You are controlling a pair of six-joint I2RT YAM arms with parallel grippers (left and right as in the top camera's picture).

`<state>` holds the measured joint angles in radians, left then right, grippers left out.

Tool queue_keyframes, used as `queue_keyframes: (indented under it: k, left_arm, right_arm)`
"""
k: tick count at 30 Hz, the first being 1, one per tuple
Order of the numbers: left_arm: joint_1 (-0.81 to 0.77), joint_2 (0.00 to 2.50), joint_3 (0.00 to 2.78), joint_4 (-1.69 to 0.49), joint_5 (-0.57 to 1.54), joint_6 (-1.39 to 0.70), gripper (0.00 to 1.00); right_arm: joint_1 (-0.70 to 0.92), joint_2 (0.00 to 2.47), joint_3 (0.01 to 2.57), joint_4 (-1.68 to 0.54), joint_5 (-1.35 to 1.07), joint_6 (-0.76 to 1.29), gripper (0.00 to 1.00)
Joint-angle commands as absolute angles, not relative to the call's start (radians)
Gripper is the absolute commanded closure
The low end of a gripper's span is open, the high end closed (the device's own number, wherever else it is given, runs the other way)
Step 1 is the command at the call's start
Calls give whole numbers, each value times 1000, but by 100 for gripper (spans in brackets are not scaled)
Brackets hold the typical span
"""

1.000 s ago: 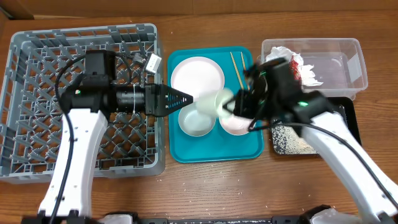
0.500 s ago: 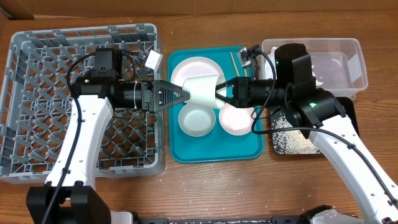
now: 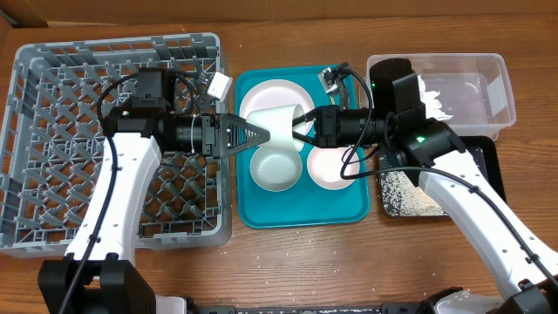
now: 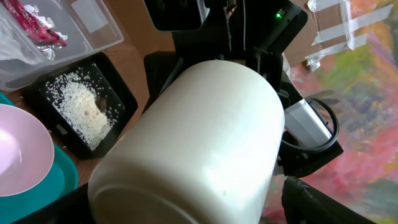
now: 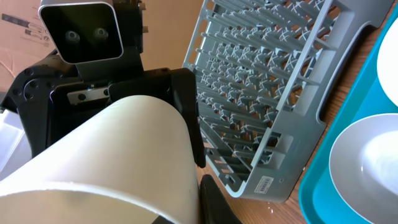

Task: Sort waste into correct bins and load items into the dishwasher
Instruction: 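Lift the white cup with right gripper and hand it to left gripper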

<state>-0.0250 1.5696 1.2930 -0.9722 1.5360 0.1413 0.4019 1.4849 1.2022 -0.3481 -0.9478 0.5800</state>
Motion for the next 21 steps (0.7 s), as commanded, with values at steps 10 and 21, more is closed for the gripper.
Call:
queue_keyframes:
  k: [10,21]
  left_arm:
    - [-33,1566,1303,-956,1581,157,12]
    - [-33,1566,1303,-957,1568,157,65]
  right_arm:
    - [426,1499,1196,-370,-967,580,96]
    - [426,1499,1196,-301,-968,603,76]
